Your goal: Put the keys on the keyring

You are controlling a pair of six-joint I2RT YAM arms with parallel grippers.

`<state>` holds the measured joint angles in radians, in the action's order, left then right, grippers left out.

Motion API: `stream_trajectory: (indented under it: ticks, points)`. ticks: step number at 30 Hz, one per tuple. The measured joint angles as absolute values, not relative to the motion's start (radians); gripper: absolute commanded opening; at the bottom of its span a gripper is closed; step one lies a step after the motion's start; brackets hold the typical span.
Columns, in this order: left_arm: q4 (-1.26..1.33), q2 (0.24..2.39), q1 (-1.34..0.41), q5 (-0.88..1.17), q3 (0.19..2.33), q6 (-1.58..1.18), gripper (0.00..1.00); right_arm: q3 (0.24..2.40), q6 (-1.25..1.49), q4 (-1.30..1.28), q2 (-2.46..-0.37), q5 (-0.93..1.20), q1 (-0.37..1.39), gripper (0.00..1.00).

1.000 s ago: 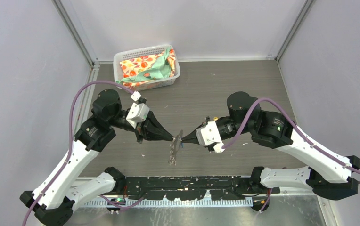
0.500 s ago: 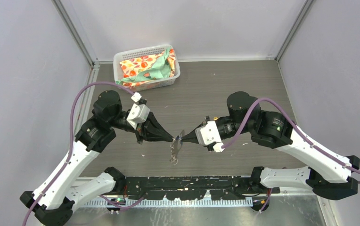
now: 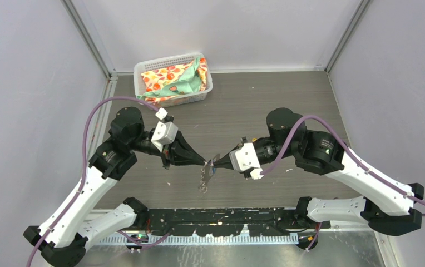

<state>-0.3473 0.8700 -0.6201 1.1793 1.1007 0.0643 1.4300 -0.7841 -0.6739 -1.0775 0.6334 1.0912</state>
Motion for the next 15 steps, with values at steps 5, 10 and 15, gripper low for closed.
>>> stream_trajectory:
  ticks: [5, 10, 15]
  points:
    - [-0.348, 0.870, -0.620, 1.165, 1.100, 0.064, 0.00, 1.431, -0.785, -0.674, -1.085, 0.633, 1.091, 0.01]
    - [-0.348, 0.870, -0.620, 1.166, 1.099, 0.067, 0.00, 1.431, -0.788, -0.674, -1.087, 0.633, 1.091, 0.01]
    - [-0.350, 0.870, -0.621, 1.159, 1.098, 0.071, 0.00, 1.431, -0.788, -0.674, -1.087, 0.632, 1.091, 0.01]
